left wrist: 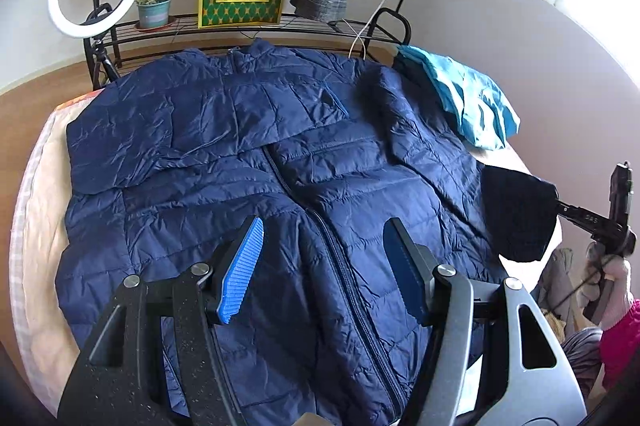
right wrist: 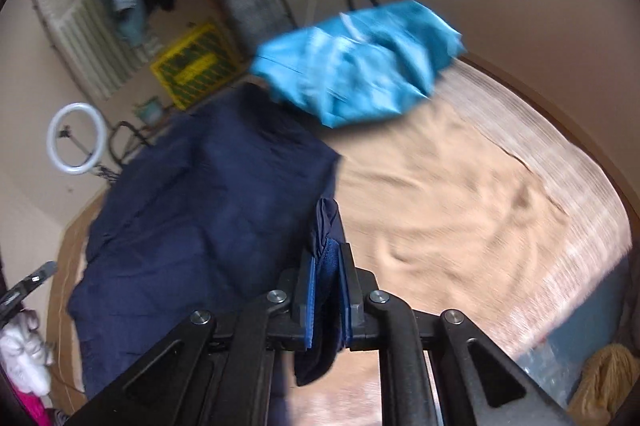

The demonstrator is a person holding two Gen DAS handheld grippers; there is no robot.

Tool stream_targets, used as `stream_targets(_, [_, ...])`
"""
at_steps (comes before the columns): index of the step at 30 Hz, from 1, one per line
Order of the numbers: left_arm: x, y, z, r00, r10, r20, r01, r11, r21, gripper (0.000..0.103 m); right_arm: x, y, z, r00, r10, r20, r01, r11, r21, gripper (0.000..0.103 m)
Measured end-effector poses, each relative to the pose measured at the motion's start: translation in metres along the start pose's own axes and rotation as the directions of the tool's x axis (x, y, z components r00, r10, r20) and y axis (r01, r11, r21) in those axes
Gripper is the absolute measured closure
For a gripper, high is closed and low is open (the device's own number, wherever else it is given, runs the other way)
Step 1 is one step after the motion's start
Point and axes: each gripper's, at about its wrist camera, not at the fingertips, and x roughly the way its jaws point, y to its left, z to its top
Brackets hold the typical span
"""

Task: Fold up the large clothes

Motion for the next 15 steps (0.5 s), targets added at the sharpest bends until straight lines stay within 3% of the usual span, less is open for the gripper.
stream_targets(3, [-0.003,0.008,0.002,1.000,0.005,0.011,-0.005,1.000,-0.017,0.039,0.004,0.043,0.007,0.993,0.122,-0.002,-0.122,0.991,-0.048,0.095])
stream_targets(7, [-0.005,0.016,0.003,1.000,0.008,0.016,-0.008,0.999,-0.043,0.039,0.028,0.099,0.007,0.964,0.256,-0.070,-0.262,0.959,-0.103,0.095])
stream_targets(11, [-0.009,0.022,0.003,1.000,0.020,0.021,-0.019,0.998,-0.060,0.039,0.061,0.143,0.004,0.932,0.338,-0.127,-0.353,0.927,-0.127,0.095])
stream_targets(15, [-0.012,0.033,0.004,0.999,0.038,0.030,-0.035,0.996,-0.085,0.039,0.094,0.173,0.000,0.882,0.436,-0.178,-0.456,0.886,-0.090,0.095])
